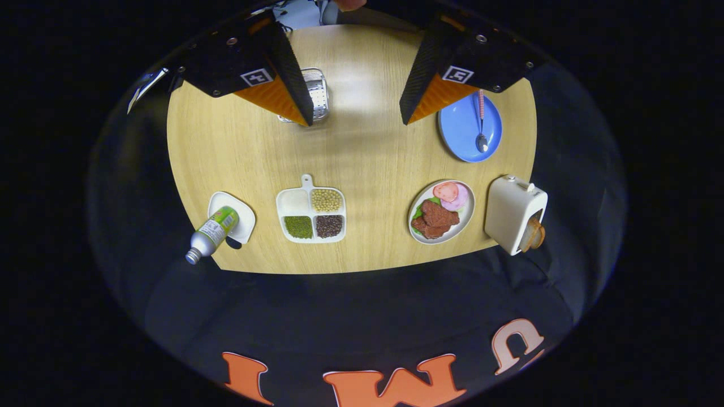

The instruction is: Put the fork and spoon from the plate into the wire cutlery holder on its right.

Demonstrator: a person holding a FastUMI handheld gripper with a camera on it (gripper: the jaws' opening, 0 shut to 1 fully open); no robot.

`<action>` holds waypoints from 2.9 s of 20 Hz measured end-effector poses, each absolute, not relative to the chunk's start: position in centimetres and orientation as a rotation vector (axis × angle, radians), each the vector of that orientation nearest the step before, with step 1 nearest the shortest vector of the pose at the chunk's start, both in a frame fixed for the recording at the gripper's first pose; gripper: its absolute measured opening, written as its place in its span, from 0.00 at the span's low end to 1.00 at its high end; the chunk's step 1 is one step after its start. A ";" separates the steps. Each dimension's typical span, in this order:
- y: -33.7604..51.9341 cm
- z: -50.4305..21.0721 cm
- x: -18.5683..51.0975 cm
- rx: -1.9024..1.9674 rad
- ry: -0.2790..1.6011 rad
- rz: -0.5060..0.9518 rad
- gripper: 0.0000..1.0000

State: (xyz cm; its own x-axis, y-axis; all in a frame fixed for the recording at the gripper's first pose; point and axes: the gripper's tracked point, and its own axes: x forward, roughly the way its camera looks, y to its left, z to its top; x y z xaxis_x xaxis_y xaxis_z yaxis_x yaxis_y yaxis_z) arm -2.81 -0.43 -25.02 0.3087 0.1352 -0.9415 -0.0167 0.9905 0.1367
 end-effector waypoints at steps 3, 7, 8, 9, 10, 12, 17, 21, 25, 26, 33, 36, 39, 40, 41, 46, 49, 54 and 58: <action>3.0 -24.3 -2.4 0.123 1.224 0.140 0.97; 7.9 -24.4 -2.3 0.130 1.208 0.194 0.98; 8.9 -24.5 -2.2 0.127 1.206 0.207 0.98; 10.1 -24.7 -2.3 0.120 1.205 0.221 0.98; 11.3 -25.0 -2.4 0.108 1.208 0.242 0.98; 13.5 -25.5 -2.9 0.079 1.208 0.287 0.98; 19.7 -28.3 -5.1 0.030 1.287 0.384 0.98; 24.3 -31.3 -8.2 -0.009 1.394 0.445 0.96; 27.1 -34.2 -10.8 -0.063 1.494 0.494 0.90; 27.5 -35.0 -11.1 -0.076 1.513 0.494 0.89; 28.9 -39.6 -13.8 -0.137 1.629 0.454 0.73; 28.7 -40.7 -14.3 -0.164 1.643 0.427 0.64; 28.7 -41.5 -14.9 -0.161 1.665 0.412 0.44; 28.6 -41.7 -15.1 -0.168 1.669 0.405 0.40; 28.5 -42.0 -15.2 -0.178 1.672 0.396 0.32; 28.1 -40.9 -15.3 -0.139 1.681 0.419 0.10; 25.9 -38.9 -14.6 -0.105 1.668 0.406 0.10; 17.4 -34.7 -14.0 -0.079 1.658 0.329 0.10; 9.2 -31.7 -14.3 -0.091 1.646 0.238 0.10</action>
State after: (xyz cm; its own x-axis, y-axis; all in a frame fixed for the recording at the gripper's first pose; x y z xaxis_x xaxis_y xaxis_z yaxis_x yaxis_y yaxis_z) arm -14.27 9.25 -31.65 -0.0914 0.0832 -0.9923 -0.2018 0.9743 0.1003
